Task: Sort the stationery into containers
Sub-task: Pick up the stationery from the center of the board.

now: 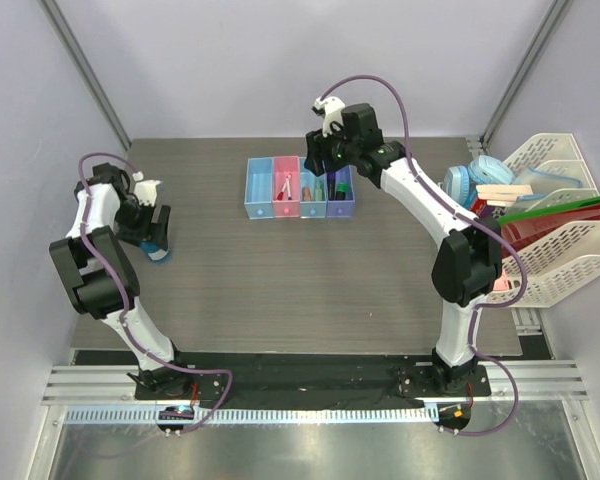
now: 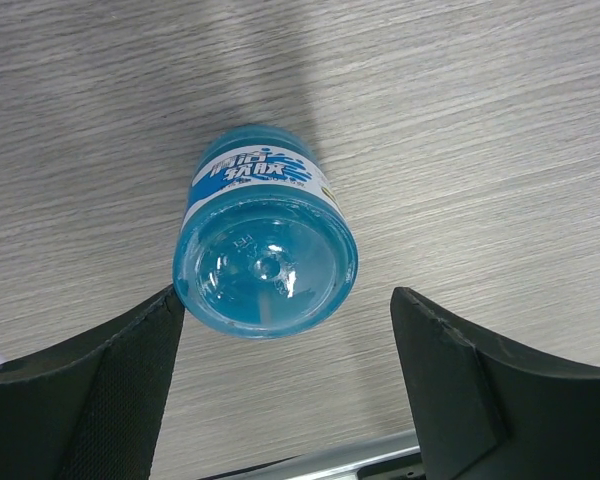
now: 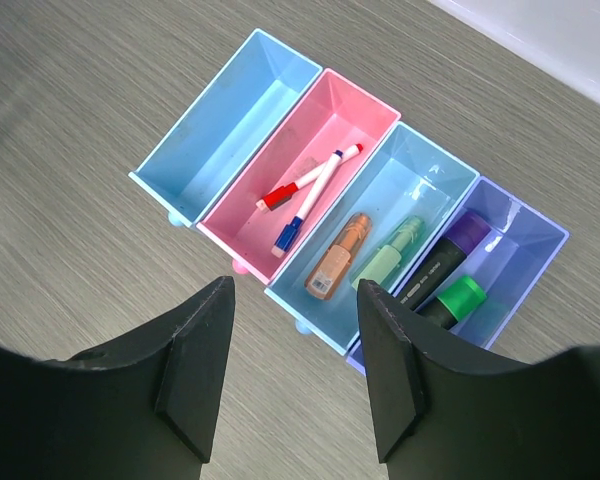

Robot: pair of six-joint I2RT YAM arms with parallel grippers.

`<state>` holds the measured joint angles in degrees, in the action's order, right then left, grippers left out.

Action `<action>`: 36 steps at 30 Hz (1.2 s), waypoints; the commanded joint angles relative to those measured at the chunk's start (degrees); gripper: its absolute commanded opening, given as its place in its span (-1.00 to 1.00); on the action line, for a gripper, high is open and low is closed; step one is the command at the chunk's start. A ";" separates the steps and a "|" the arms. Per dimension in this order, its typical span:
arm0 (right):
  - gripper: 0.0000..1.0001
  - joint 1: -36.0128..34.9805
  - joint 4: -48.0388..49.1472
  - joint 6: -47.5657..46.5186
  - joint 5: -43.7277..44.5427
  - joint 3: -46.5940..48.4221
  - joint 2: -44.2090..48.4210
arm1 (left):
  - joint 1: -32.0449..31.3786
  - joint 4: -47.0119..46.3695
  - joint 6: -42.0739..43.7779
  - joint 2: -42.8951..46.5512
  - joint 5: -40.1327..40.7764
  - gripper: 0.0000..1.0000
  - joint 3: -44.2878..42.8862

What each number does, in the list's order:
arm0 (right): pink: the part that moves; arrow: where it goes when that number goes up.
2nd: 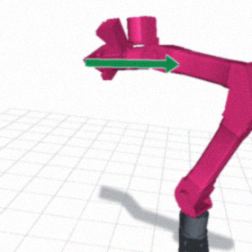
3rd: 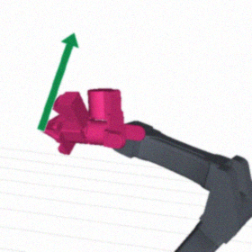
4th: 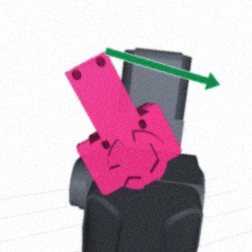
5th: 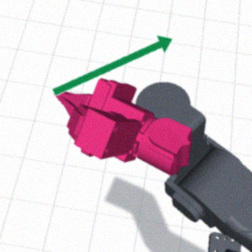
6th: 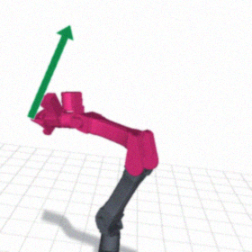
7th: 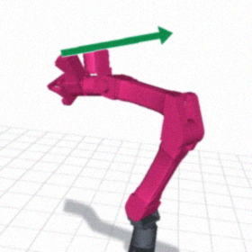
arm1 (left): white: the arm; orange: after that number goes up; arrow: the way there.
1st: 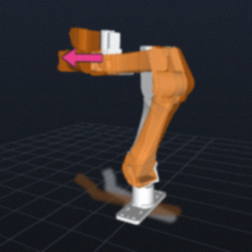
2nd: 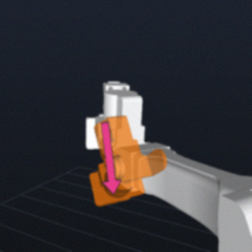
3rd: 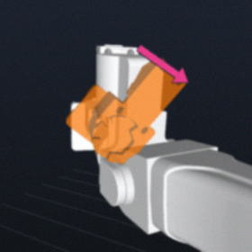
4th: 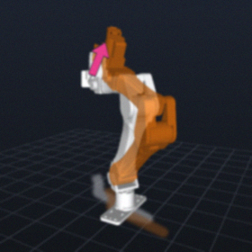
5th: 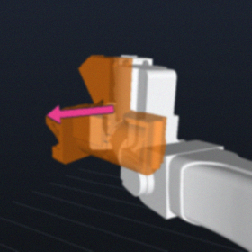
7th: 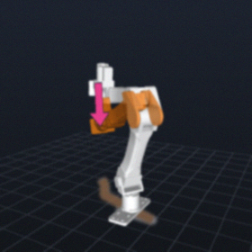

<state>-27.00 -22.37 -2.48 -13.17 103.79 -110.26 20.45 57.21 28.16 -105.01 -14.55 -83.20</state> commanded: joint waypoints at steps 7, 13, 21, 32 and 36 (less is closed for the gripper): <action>0.15 0.02 2.07 0.28 -0.36 -0.95 4.17 | 0.38 -1.49 0.05 -0.54 0.04 0.65 1.11; 0.15 0.02 2.86 0.46 -0.63 -2.27 4.52 | 0.47 -1.84 -0.56 -2.56 1.01 0.67 0.14; 0.15 0.02 4.09 0.81 -1.16 -3.68 4.61 | 0.38 -1.05 -1.18 -3.88 1.28 0.58 -2.05; 0.15 0.02 4.70 0.81 -1.68 -4.38 4.70 | 0.12 -1.14 -1.80 -4.32 1.36 0.63 -3.20; 0.16 0.02 4.88 0.72 -1.68 -4.73 4.96 | -0.41 -1.84 -2.15 -4.76 1.98 0.63 -3.46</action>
<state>-27.00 -20.56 -2.20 -14.09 99.35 -109.21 20.34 56.03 26.94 -109.36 -13.04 -84.42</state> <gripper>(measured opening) 0.577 0.817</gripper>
